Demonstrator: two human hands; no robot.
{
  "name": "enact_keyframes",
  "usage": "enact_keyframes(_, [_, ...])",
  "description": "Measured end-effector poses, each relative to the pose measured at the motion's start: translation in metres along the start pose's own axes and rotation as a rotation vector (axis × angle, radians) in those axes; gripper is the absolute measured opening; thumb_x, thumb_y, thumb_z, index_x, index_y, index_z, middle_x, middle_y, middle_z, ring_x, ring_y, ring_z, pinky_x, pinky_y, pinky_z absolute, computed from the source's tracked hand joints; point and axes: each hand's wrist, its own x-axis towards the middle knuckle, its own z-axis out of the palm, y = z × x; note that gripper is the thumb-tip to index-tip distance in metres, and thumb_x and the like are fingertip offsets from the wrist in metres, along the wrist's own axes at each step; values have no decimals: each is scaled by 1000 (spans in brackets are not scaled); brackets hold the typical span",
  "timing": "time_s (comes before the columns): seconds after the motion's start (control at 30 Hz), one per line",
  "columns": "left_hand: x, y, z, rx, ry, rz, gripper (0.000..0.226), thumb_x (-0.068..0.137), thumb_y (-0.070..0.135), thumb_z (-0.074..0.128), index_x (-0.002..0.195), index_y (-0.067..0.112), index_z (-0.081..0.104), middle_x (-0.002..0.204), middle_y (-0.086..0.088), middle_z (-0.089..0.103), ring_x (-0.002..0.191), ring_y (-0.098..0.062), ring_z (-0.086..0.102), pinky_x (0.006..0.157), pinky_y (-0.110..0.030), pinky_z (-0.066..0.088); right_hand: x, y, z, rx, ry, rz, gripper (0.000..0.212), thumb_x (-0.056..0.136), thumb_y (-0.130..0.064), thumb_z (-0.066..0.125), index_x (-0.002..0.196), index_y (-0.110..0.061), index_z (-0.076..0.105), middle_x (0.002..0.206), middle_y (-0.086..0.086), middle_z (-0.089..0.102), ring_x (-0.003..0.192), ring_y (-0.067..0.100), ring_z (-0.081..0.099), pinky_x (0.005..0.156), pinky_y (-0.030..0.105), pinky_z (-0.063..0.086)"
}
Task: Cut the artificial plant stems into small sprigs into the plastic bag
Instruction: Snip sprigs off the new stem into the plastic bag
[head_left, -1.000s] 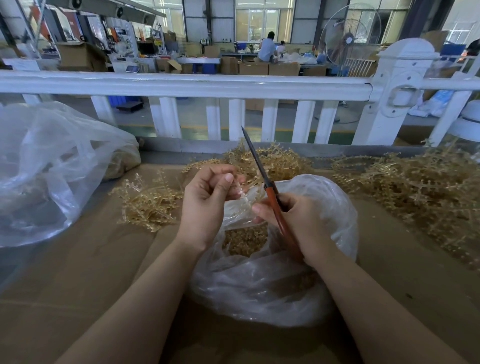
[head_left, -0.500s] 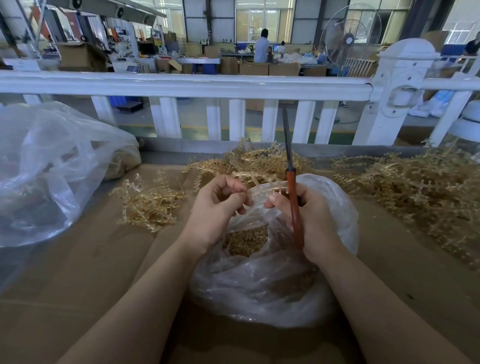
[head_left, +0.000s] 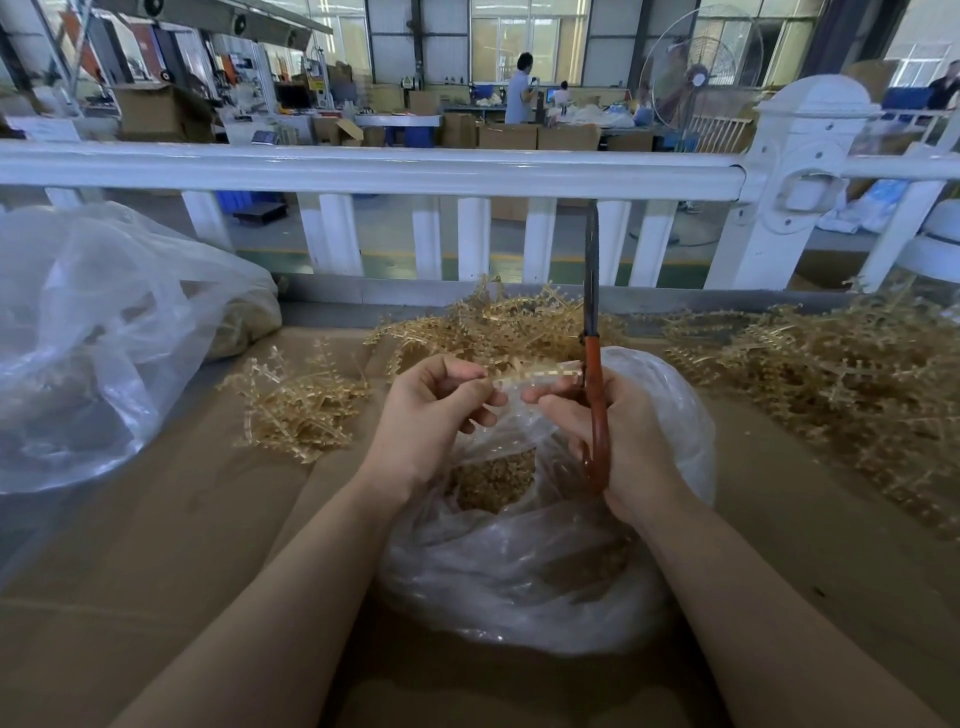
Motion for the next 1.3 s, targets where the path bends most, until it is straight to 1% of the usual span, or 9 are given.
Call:
enact_keyframes(0.07, [-1,0,1,15,-33,-6,7,92,-1,64,92,6,61,76,-7,74,60,-11,64,57,-16,49,-1,0,2,-9,1,-1,23,84,-6,77,99,7,65,77,4,74,62,5,66,59,14,48])
enact_keyframes(0.17, [-4,1,5,82,-100,-8,11,87,-1,70,88,7,62,76,-6,73,63,-10,65,58,-16,50,-2,1,1,-2,16,-20,22,89,-13,73,97,5,66,49,-10,55,40,0,52,42,9,38])
enact_keyframes(0.27, [-5,3,5,92,-155,-32,13,83,7,76,89,7,64,81,-10,71,67,-12,63,62,-21,52,-4,-2,1,7,28,-36,12,92,-10,69,95,1,67,48,-12,57,39,-1,53,41,8,38])
enact_keyframes(0.4, [-5,7,3,94,-205,-50,34,80,41,68,88,7,69,81,-3,72,68,-11,57,65,-21,46,-3,-3,0,18,23,-44,5,93,-8,68,91,-3,65,47,-13,57,40,-2,54,42,8,39])
enact_keyframes(0.67, [-6,6,1,52,-360,-99,12,74,19,75,83,12,74,77,-2,71,66,-8,63,65,-19,52,0,2,0,-24,17,-81,8,91,-7,70,95,-1,67,48,-12,56,40,0,51,42,8,38])
enact_keyframes(0.77, [-5,8,0,-72,-306,-103,9,73,16,75,80,11,72,73,-5,68,60,-9,58,61,-18,50,0,3,2,-41,26,-96,20,88,-14,73,96,3,67,51,-11,57,40,-1,51,42,8,38])
enact_keyframes(0.9, [-2,12,-3,-342,-150,-84,1,74,16,72,74,16,72,73,-3,69,62,-9,57,62,-18,48,2,5,3,-96,53,-83,19,81,-35,77,86,-18,71,67,-7,66,53,-1,56,52,11,45])
enact_keyframes(1.17, [1,17,-4,-536,126,-84,13,74,14,71,87,11,71,79,-3,74,66,-6,68,60,-16,53,2,13,6,-332,21,-124,29,77,-49,76,82,-23,65,63,-15,61,62,0,60,62,17,49])
enact_keyframes(1.3, [2,17,-4,-582,163,-106,16,73,15,71,88,13,72,79,-2,75,67,-5,69,59,-15,53,3,15,5,-442,-1,-115,45,67,-70,71,88,-31,62,73,-14,67,72,7,67,73,36,55])
